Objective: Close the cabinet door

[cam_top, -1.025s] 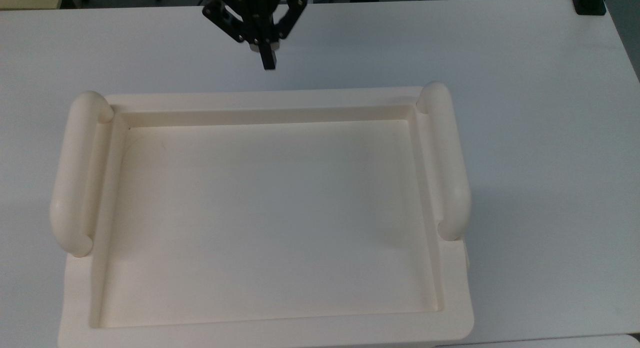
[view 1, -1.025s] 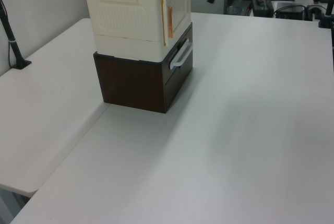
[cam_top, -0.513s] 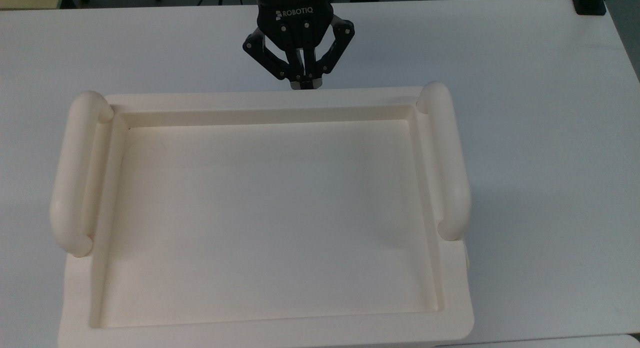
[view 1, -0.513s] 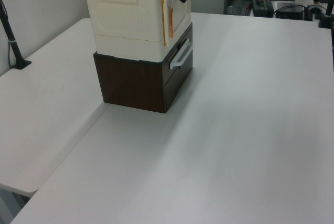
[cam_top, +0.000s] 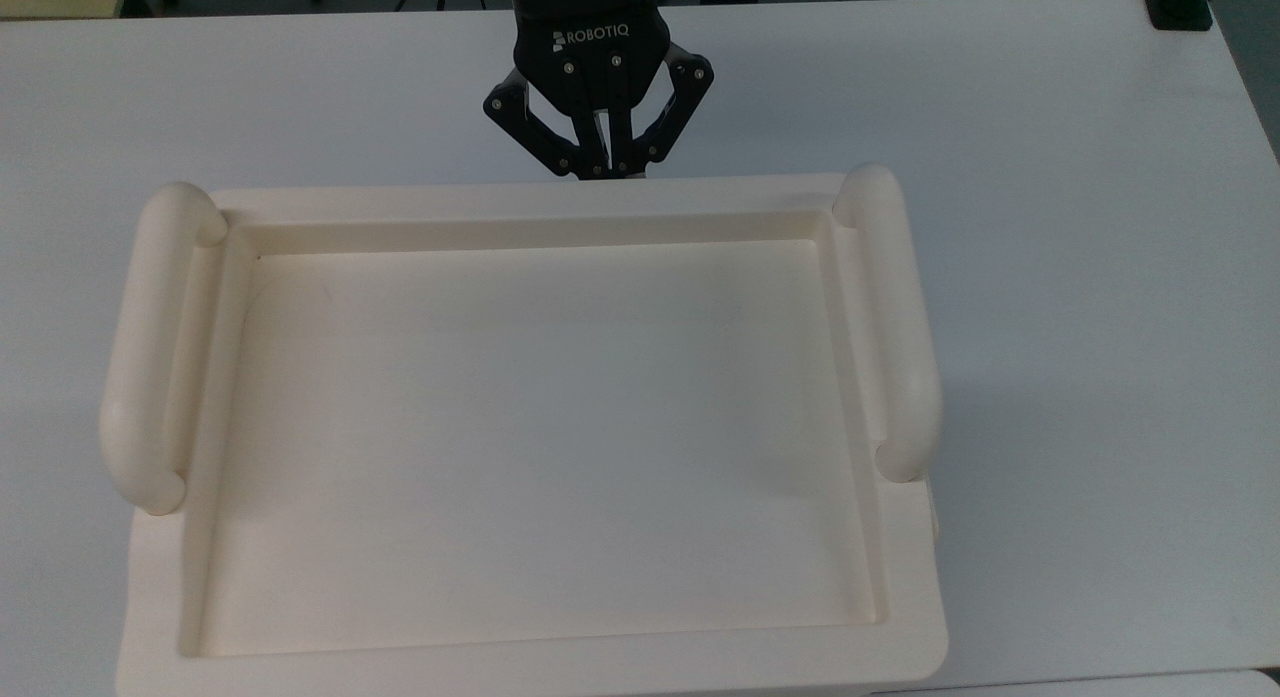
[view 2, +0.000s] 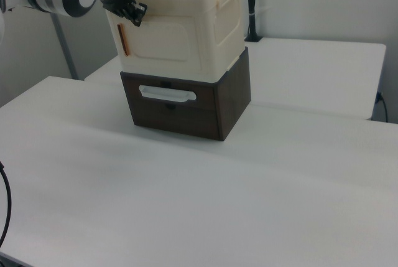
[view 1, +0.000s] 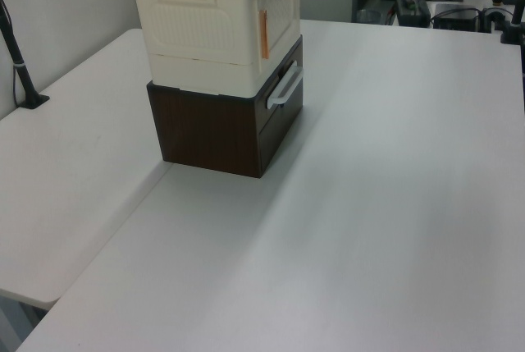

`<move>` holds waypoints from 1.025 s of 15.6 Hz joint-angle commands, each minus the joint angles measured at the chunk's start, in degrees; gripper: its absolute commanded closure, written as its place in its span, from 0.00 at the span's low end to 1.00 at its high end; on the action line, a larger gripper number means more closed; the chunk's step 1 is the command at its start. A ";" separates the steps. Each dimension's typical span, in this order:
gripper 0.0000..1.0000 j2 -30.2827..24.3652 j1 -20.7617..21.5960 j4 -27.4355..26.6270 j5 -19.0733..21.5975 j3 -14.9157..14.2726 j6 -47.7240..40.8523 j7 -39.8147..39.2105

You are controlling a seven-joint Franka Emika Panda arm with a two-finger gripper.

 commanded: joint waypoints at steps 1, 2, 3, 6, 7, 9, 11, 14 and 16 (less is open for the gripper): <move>1.00 1.36 -0.16 -0.33 -1.06 0.05 3.82 -0.94; 1.00 1.46 -0.25 -0.33 -1.23 0.05 3.91 -1.11; 1.00 1.28 -0.34 -0.33 -1.49 0.05 3.91 -1.81; 1.00 1.19 -0.43 -0.77 -1.58 0.05 3.21 -2.52; 1.00 1.19 -0.52 -1.29 -1.58 0.05 3.12 -2.52; 1.00 1.37 -0.52 -2.53 -1.93 0.05 3.12 -2.61; 1.00 1.98 -0.52 -3.40 -3.16 0.05 3.38 -2.69; 1.00 3.30 -0.52 -3.50 -3.61 0.05 3.73 -2.61; 1.00 2.95 -0.60 -3.67 -3.61 0.05 3.21 -2.69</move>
